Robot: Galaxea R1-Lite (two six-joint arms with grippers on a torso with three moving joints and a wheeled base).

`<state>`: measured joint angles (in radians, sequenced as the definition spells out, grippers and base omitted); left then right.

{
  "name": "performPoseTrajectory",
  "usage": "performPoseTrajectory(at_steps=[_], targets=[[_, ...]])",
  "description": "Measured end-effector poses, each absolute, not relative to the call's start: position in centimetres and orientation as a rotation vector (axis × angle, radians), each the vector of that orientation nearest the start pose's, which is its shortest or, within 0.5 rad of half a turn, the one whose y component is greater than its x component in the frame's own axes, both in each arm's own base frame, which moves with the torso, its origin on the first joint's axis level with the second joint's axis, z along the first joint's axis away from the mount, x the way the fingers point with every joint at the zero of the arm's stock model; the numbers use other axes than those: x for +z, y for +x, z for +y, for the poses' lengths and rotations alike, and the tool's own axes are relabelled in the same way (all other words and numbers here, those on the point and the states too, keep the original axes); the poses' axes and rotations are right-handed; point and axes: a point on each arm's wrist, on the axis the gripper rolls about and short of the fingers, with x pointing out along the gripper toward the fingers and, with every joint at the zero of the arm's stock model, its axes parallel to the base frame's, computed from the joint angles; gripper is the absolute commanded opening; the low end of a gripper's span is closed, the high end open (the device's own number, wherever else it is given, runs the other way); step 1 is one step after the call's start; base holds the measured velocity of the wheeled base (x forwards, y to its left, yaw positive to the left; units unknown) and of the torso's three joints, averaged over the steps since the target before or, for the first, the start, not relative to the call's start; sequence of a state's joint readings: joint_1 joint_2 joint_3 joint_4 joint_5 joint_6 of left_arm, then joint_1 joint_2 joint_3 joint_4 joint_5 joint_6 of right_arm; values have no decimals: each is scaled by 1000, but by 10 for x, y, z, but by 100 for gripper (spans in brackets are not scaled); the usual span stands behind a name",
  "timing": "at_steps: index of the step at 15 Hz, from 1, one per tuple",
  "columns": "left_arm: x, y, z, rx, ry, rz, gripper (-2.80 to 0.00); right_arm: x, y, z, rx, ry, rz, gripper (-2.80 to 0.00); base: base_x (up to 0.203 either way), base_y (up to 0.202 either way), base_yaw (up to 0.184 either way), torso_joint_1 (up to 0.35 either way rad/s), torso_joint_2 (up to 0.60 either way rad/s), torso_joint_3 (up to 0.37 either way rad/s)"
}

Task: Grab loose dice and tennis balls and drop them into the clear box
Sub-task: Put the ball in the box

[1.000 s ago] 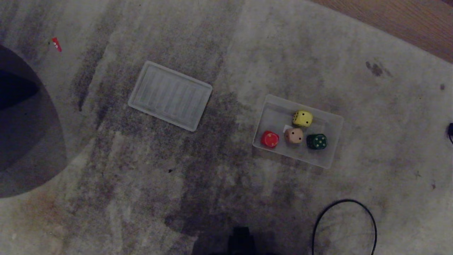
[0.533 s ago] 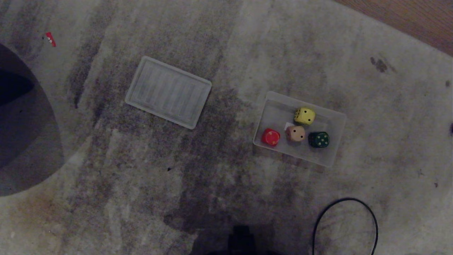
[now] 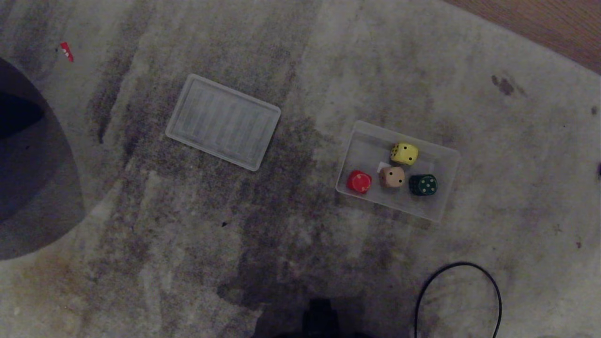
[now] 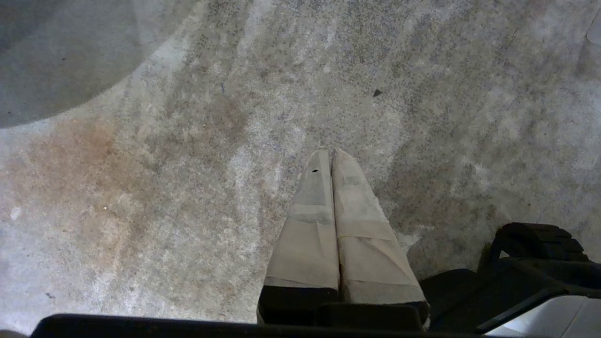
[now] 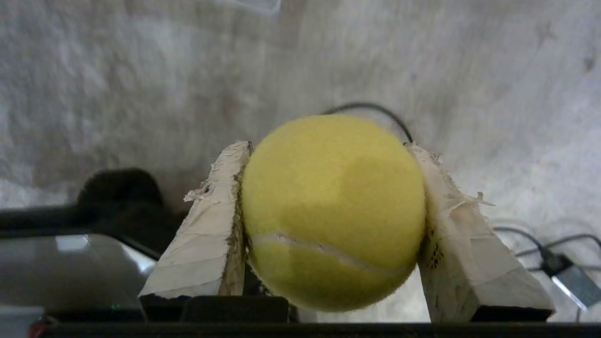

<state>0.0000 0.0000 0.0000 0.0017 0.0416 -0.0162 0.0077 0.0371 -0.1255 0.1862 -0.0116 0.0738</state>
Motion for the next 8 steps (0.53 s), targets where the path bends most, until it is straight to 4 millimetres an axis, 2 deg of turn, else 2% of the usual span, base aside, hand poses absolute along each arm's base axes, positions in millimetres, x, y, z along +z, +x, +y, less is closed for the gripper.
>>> performPoseTrajectory(at_steps=[2, 4, 6, 8], targets=[[75, -23, 1, 41, -16, 1, -280, 117, -27, 0, -15, 114, 108, -280, 0, 0, 0, 0, 0, 0], [75, -23, 1, 41, -16, 1, -280, 142, -12, 0, -23, 157, 174, -280, 0, 0, 0, 0, 0, 0], [75, -23, 1, 42, -16, 1, -280, 158, 13, 0, -30, 193, 267, -280, 0, 0, 0, 0, 0, 0], [75, -23, 1, 41, -16, 1, -280, 170, 50, 0, -42, 245, 338, -280, 0, 0, 0, 0, 0, 0]])
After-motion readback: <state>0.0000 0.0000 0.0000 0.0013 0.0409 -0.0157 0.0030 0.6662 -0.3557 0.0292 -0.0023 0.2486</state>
